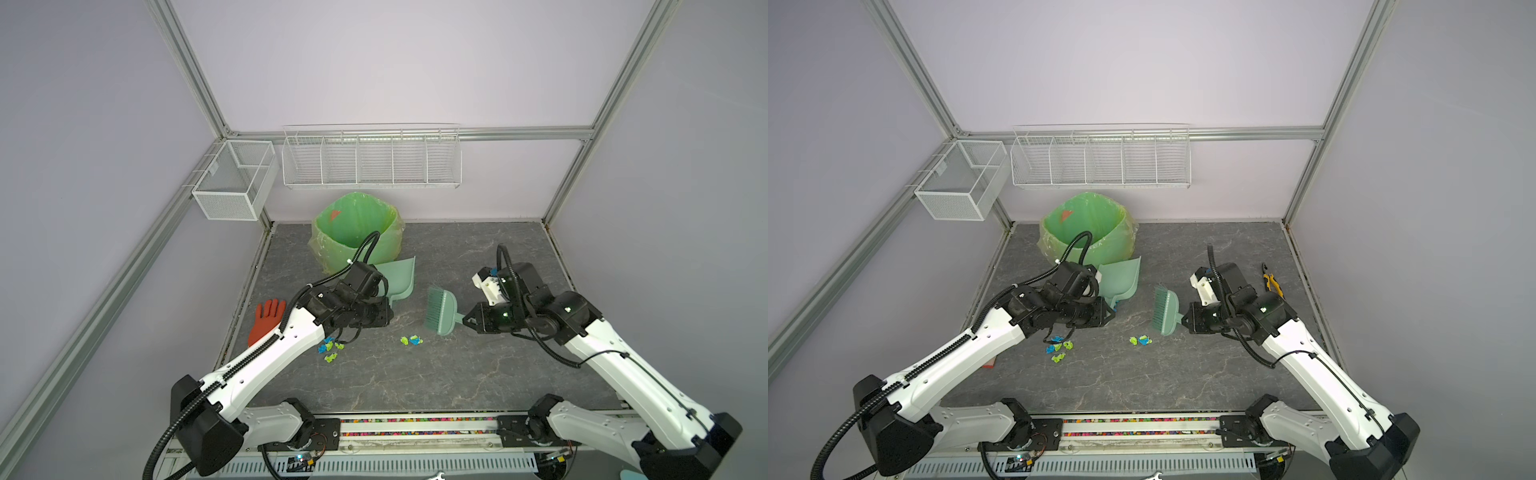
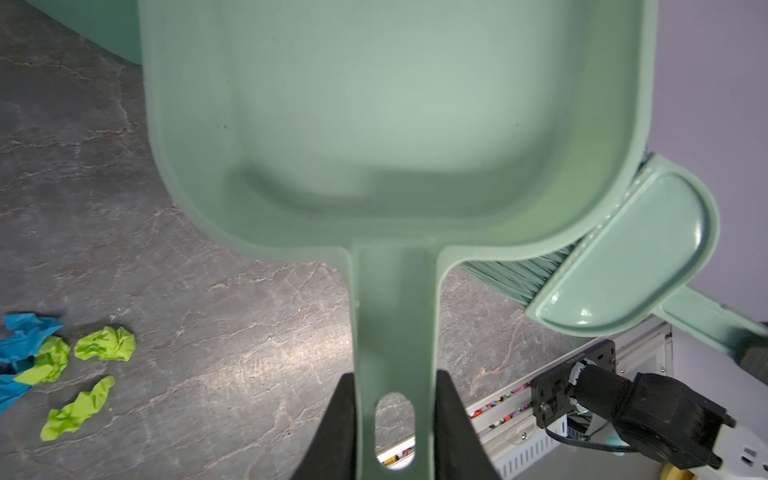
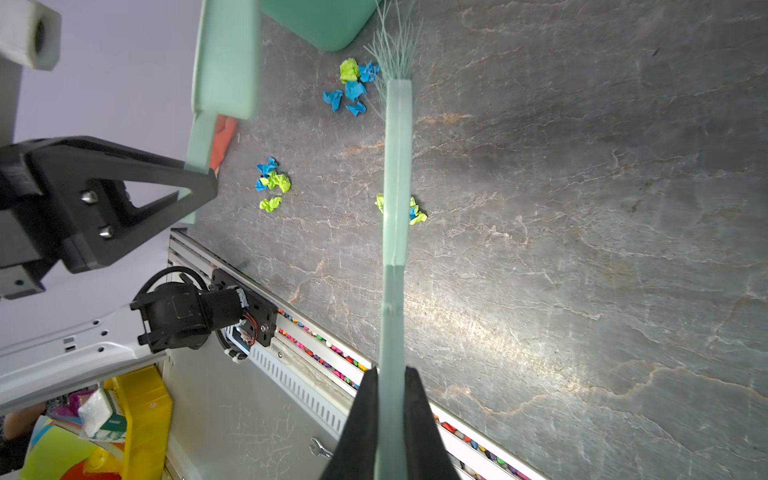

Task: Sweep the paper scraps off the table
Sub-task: 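Lower the empty dustpan beside the lime-and-blue scraps while the right gripper brings the brush over, then sweep the lime-and-blue scraps toward the dustpan with the right gripper's brush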

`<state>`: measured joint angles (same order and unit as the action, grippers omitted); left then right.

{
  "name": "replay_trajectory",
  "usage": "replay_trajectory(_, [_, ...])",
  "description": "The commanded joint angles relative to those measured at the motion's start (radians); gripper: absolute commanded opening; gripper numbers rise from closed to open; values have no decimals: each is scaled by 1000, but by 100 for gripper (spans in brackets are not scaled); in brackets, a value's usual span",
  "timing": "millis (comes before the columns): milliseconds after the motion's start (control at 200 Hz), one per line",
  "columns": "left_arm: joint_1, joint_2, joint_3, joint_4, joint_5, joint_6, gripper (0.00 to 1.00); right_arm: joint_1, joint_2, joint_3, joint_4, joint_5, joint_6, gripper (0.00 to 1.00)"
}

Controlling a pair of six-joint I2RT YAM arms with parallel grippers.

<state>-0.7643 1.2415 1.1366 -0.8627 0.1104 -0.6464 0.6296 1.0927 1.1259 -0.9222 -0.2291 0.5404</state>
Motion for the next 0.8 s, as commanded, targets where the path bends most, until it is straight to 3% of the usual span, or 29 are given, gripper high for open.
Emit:
replay_trajectory(0, [-1,-23,-24,-15,-39,1,0,62,35,6,31,56,38,7])
replay_trajectory(795, [16,-89,-51,-88,-129,58,0,234,341,164,72,-17,86,7])
